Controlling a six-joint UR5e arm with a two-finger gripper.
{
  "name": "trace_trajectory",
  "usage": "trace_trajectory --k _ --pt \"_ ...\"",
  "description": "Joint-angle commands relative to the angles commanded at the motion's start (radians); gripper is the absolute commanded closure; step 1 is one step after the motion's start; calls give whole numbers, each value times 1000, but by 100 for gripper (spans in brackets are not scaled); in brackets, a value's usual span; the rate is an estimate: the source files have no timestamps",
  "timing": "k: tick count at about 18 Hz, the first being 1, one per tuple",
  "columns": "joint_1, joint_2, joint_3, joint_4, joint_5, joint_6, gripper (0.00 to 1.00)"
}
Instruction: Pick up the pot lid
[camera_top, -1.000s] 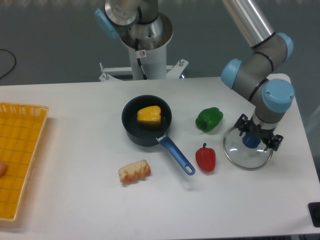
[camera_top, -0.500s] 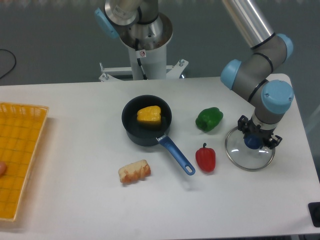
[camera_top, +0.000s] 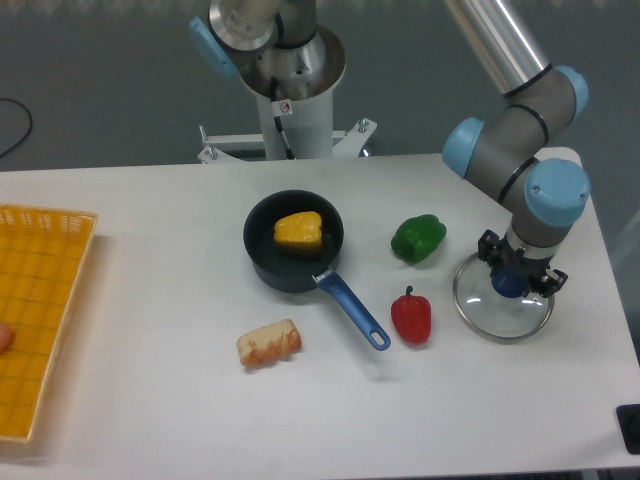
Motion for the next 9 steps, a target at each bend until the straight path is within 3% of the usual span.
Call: trace_trajectory --k 3,9 --pt "0 8 9 -20 -2 0 53" --pt "-14 60 54 -175 -2 -2 53"
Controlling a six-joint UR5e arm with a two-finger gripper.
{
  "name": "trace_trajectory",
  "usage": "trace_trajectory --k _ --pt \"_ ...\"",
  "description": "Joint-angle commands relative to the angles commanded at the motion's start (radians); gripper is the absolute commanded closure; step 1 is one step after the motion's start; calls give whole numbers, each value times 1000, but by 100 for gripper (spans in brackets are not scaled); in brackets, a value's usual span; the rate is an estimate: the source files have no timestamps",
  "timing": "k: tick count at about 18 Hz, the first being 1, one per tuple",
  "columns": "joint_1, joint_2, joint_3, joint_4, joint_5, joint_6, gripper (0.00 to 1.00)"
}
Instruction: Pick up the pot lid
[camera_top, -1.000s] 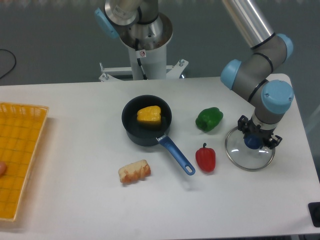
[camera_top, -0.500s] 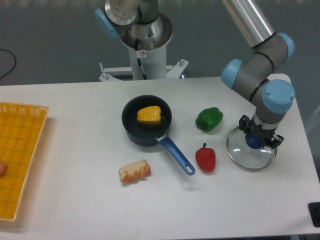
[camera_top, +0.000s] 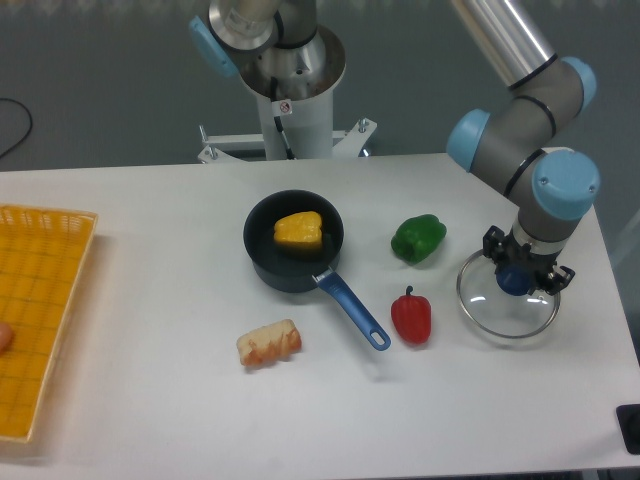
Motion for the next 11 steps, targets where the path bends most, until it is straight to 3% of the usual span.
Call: trace_trajectory --k 7,11 --pt "-44 68 2 -71 -47 -3 53" --pt "-49 111 2 -153 -77 -5 53"
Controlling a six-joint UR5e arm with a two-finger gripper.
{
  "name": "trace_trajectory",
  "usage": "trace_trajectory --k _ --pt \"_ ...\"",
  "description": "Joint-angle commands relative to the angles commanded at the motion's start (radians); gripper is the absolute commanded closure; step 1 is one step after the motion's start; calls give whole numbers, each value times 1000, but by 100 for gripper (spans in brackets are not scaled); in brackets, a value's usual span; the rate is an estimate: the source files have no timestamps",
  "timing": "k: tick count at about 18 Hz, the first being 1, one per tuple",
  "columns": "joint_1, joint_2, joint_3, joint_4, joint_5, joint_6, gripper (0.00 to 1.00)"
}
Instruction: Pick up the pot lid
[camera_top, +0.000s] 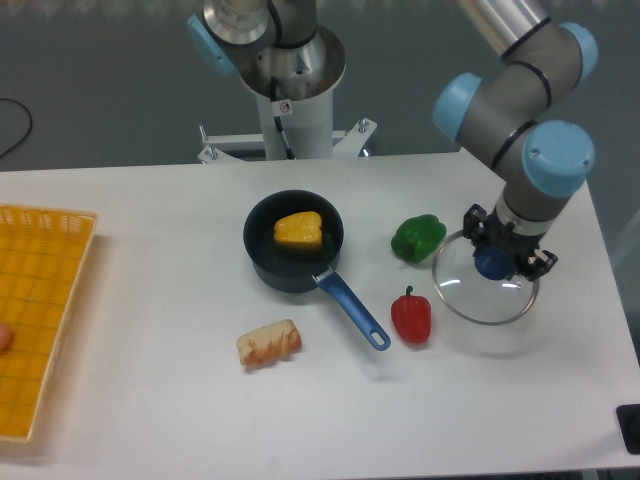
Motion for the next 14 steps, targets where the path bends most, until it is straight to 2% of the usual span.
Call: trace_trajectory --k 3,14 --pt "0 8 -2 -17 6 0 53" --pt "6 14 -12 -13 5 2 53"
